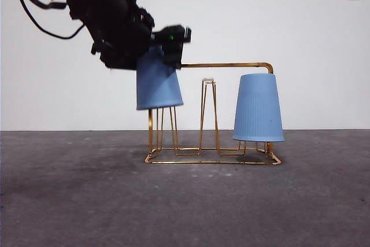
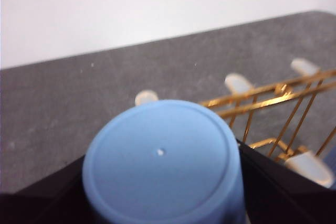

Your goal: Pick up cup 1,put cup 1 in the cup rack,pick up cup 2,put cup 2 in the cup rack

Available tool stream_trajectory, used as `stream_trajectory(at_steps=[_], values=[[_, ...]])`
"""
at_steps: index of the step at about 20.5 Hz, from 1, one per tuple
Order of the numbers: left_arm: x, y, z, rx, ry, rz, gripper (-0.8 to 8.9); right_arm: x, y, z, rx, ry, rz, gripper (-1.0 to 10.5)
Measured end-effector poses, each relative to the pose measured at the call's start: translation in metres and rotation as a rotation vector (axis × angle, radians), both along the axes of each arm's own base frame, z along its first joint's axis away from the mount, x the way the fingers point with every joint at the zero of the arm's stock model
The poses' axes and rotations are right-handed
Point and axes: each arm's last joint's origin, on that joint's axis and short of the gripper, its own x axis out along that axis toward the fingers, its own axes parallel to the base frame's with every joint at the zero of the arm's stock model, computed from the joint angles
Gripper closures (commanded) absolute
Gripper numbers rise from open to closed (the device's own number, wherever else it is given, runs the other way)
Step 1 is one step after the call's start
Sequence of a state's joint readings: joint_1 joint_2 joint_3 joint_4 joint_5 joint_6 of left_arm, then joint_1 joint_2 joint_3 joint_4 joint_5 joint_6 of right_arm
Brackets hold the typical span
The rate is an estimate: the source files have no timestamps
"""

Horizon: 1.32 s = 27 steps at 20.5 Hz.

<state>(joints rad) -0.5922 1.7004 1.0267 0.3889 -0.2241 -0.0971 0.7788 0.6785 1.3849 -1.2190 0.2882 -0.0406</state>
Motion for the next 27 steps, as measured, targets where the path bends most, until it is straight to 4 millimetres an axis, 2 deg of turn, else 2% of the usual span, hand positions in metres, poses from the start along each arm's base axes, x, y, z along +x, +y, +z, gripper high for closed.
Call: stream_trajectory(at_steps=[5,15,16,19,20,23,26,27], values=[[0.006,-0.004,-0.025,0.047,0.070,0.001,8.20,0.000,0.000,0.000,0.000,0.000,0.000,7.6],[0.007,-0.006,-0.035,0.086,0.132,0.000,8.10,0.000,0.000,0.000,-0.001,0.001,0.000,7.6],[0.007,-0.006,-0.035,0.089,0.138,0.000,7.72,0.000,0.000,0.000,-0.001,0.001,0.000,7.6],[0.008,-0.006,-0.035,0.084,0.157,0.005,3.35,0.000,0.000,0.000,-0.001,0.001,0.000,7.6],[0.008,-0.006,-0.035,0.079,0.163,0.007,2.94,0.000,0.000,0.000,0.000,0.001,0.000,7.6],[0.007,-0.007,-0.035,0.074,0.194,-0.010,2.78,0.000,0.000,0.000,-0.001,0.001,0.000,7.6],[-0.002,-0.003,-0.068,0.175,0.375,-0.031,2.78,0.000,0.000,-0.001,-0.011,0.011,0.000,7.6],[-0.003,-0.002,-0.073,0.192,0.405,-0.028,2.78,0.000,0.000,-0.001,-0.011,0.011,0.000,7.6]])
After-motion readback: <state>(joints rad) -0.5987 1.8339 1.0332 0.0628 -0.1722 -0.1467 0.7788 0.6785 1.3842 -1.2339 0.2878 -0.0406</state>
